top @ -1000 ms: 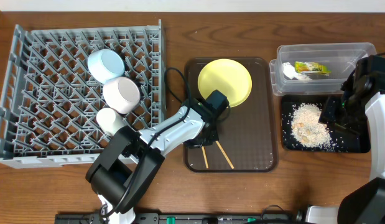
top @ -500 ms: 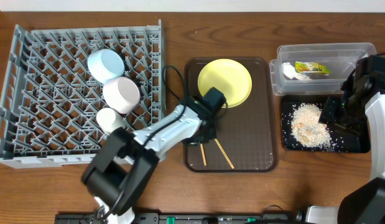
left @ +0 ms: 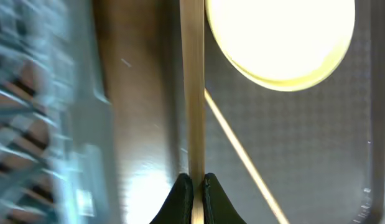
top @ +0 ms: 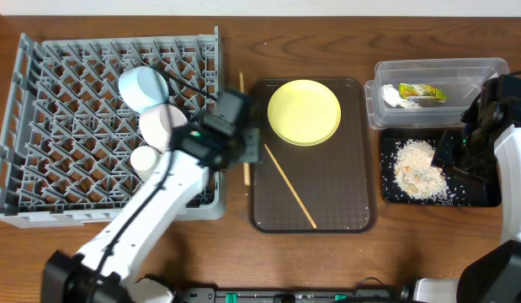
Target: Sort waste into correct bins and load items into the dishwasher rack
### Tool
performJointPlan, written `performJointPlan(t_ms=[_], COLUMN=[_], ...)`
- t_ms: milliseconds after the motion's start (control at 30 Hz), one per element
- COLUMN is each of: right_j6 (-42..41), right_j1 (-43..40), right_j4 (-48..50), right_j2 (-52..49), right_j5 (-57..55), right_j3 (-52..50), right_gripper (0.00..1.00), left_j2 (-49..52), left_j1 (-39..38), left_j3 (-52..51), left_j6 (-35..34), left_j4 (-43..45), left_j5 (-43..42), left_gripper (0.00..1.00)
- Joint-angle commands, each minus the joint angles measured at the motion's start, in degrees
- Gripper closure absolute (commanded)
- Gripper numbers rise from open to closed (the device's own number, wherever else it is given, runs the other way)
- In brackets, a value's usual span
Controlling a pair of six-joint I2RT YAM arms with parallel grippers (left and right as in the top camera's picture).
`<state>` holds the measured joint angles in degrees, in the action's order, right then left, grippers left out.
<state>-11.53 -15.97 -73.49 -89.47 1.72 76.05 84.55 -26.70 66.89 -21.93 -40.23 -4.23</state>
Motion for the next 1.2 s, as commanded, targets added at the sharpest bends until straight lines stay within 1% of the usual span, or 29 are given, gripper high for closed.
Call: performJointPlan(t_ms=[0,100,233,433,500,600,667,700,733,800,833,900,1067,1133,1167], right_j6=[0.46,0.44,0.44,0.44,0.46,0.46,0.46,0.46,0.46,0.46,0.46,0.46,0.44,0.44,0.46], right_j1=[-0.46,-0.46,-0.46,-0.46,-0.46,-0.46,-0.46,-0.46,-0.46,-0.46,-0.46,-0.46,-0.46,-0.46,-0.46], right_j4=[-0.04,-0.04,0.00,0.00,0.00,-0.02,0.00,0.02,0.02,0.09,0.17,0.22,0.35,0.44,0.44], right_j2=[1.09,1.09,1.09,1.09,1.09,1.09,1.09,1.09,1.09,1.09,1.09,1.09,1.09,1.09,1.09], right_j5=[0.31,0.31,0.31,0.31,0.28,0.28,0.28,0.31,0.28,0.28,0.28,0.31,0.31,0.35,0.66], right_j3=[0.39,0.39,0.39,0.39,0.39,0.39,0.39,0.39,0.39,0.39,0.39,0.39,0.39,0.39,0.39], right_gripper=[0.50,0.50,0.50,0.50,0.50,0.50,0.50,0.50,0.50,0.50,0.50,0.50,0.50,0.50,0.49], left_j2=[-0.81,-0.28,0.85,3.28,4.44,5.81,5.99,5.92,5.75,5.03,4.37,2.91,1.44,1.70,1.97], left_j1=[5.62,9.99,12.98,13.29,13.29,13.29,13.29,13.29,13.29,13.22,13.16,12.94,10.12,7.74,6.10], left_j3=[0.85,0.85,0.83,0.83,0.83,0.83,0.85,0.90,1.07,1.49,1.68,1.84,1.81,1.79,1.79], left_j6=[11.47,11.47,13.57,16.35,16.35,16.37,16.37,16.35,16.35,16.33,16.22,14.53,5.97,2.69,1.31], left_j4=[-1.09,-1.92,-2.58,-2.58,-2.56,-2.54,-2.36,-2.29,-2.34,-2.47,-2.51,-2.36,-1.20,-0.92,-0.46], left_j5=[1.03,0.79,0.81,0.79,0.79,0.81,0.79,0.79,0.79,0.48,-0.24,-2.89,-11.61,-11.58,-11.58], left_gripper=[0.94,0.94,0.94,0.94,0.94,0.86,0.67,0.61,0.60,0.54,0.52,0.51,0.51,0.50,0.48])
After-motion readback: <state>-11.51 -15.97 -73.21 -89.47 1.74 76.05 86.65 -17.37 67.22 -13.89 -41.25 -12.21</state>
